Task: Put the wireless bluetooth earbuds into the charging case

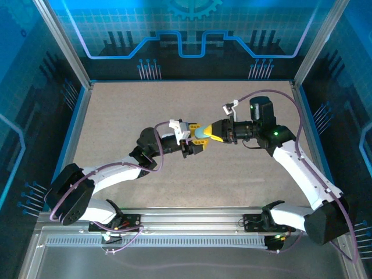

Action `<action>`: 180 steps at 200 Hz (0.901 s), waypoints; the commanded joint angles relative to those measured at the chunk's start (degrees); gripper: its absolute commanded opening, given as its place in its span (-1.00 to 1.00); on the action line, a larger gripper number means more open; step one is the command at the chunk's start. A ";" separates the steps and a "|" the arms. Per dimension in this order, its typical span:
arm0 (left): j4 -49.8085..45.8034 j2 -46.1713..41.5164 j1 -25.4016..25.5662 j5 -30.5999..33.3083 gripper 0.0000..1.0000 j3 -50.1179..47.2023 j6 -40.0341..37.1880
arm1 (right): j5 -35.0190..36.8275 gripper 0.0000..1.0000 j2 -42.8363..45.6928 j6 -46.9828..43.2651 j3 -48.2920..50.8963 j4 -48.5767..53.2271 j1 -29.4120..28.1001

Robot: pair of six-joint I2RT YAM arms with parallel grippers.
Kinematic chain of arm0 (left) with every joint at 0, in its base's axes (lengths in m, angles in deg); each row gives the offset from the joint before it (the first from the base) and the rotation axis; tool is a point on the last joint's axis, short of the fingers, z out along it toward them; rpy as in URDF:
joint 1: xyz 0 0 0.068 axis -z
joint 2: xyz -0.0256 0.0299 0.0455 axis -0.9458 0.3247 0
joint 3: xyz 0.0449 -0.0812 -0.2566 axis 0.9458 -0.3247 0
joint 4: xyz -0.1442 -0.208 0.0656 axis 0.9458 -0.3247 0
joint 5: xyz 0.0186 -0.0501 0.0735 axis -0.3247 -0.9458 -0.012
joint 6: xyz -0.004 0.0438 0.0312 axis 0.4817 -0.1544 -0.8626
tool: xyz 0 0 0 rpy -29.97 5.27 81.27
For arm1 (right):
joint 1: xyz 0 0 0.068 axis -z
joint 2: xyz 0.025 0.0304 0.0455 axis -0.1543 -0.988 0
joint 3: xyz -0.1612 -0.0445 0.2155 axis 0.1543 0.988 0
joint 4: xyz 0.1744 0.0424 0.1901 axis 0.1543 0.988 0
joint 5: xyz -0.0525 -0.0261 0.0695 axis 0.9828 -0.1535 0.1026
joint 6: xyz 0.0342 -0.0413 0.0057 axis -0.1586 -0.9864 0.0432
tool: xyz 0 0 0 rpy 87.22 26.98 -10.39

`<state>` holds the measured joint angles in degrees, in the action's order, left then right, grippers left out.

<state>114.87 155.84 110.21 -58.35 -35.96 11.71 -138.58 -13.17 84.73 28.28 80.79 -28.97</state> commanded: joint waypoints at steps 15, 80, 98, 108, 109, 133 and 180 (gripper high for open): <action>-1.66 -1.91 0.32 2.18 0.16 -0.02 -2.83 | 2.06 -0.80 1.75 -0.32 0.42 -1.95 0.46; -2.22 -5.39 -0.01 9.27 0.44 -3.35 -5.43 | 12.32 -0.76 5.90 0.98 7.49 -5.10 7.00; -2.26 -6.60 -0.51 11.55 0.48 -4.43 -5.60 | 14.72 -0.75 6.46 0.88 10.71 -7.41 8.20; -2.33 -7.43 -0.77 13.46 0.51 -5.02 -5.30 | 15.90 -0.75 6.46 0.50 12.75 -8.10 8.47; -2.34 -7.51 -0.80 13.68 0.51 -5.06 -5.19 | 15.99 -0.75 6.42 0.52 12.92 -8.10 8.44; -3.66 -9.45 -1.66 17.49 0.57 -5.80 -3.94 | 17.73 -0.74 4.66 -0.15 15.31 -8.25 8.48; -10.02 -12.32 -4.06 22.72 0.67 -5.29 0.12 | 17.35 -0.70 -4.44 -1.38 17.93 -10.25 6.97</action>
<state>108.51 145.79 107.32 -39.73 -41.27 9.16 -122.17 -13.45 85.14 44.61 73.51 -21.19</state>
